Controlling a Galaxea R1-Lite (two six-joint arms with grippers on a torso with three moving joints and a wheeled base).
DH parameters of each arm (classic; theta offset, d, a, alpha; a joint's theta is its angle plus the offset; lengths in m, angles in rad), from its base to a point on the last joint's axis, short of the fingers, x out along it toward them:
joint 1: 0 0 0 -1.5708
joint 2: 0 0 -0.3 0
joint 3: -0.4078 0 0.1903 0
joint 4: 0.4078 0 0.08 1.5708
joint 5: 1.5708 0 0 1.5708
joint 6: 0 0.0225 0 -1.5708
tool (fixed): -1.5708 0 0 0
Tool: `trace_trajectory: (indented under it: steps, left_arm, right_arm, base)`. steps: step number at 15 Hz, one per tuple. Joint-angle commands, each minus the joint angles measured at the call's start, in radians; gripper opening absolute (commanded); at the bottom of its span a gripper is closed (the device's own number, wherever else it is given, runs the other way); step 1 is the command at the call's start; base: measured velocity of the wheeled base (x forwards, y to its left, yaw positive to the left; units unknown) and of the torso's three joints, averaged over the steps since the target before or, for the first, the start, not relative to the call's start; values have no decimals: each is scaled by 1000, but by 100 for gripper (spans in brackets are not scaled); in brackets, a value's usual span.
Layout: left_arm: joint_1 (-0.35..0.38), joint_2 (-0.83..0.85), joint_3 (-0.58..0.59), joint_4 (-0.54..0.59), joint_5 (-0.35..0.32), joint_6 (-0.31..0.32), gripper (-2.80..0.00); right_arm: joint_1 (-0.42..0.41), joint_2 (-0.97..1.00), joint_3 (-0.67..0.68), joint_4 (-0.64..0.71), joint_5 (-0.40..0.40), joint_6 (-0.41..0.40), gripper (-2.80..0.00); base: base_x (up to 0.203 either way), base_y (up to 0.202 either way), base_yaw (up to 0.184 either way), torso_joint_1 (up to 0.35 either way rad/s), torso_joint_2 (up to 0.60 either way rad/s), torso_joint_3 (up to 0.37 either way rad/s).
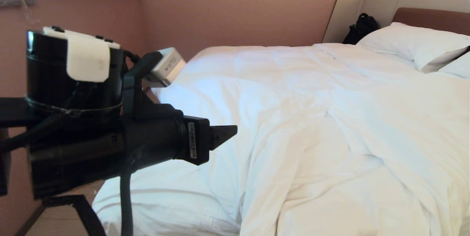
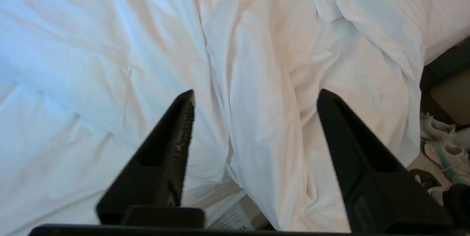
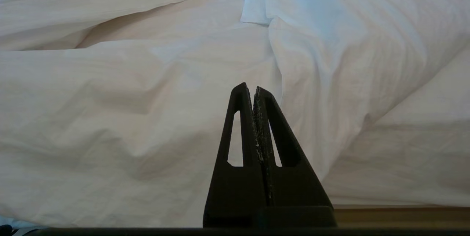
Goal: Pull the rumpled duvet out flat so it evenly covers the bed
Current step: Flatten the corners of the folded blanket
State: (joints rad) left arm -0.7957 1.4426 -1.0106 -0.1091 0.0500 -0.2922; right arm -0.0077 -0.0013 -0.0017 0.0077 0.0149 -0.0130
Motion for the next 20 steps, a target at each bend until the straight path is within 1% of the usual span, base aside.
trace_trajectory:
  steps: [1,3,5,9,14,15,17,20]
  left_arm:
    - [17,73,-85,7,-3,15,-280]
    - [25,142,-161,20,-3,53,-280]
    - [31,241,-262,41,2,104,-280]
    - [62,474,-501,94,6,203,-280]
    - [84,747,-772,114,0,286,-280]
    - [84,800,-819,116,1,311,-280]
    - [80,863,-868,108,6,383,-280]
    - [50,924,-929,114,8,405,-280]
  right_arm:
    - [0,1,0,-1,0,-1,-280]
    - [0,1,0,0,0,-1,-280]
    - [0,1,0,0,0,-1,-280]
    - [0,1,0,0,0,-1,-280]
    - [0,1,0,0,0,-1,-280]
    - [0,1,0,0,0,-1,-280]
    - [0,1,2,0,0,-1,-280]
    - [0,1,0,0,0,-1,-280]
  base:
    - [0,0,0,0,0,0]
    - [0,0,0,0,0,0]
    - [0,0,0,0,0,0]
    - [0,0,0,0,0,0]
    - [0,0,0,0,0,0]
    - [0,0,0,0,0,0]
    - [0,0,0,0,0,0]
    - [0,0,0,0,0,0]
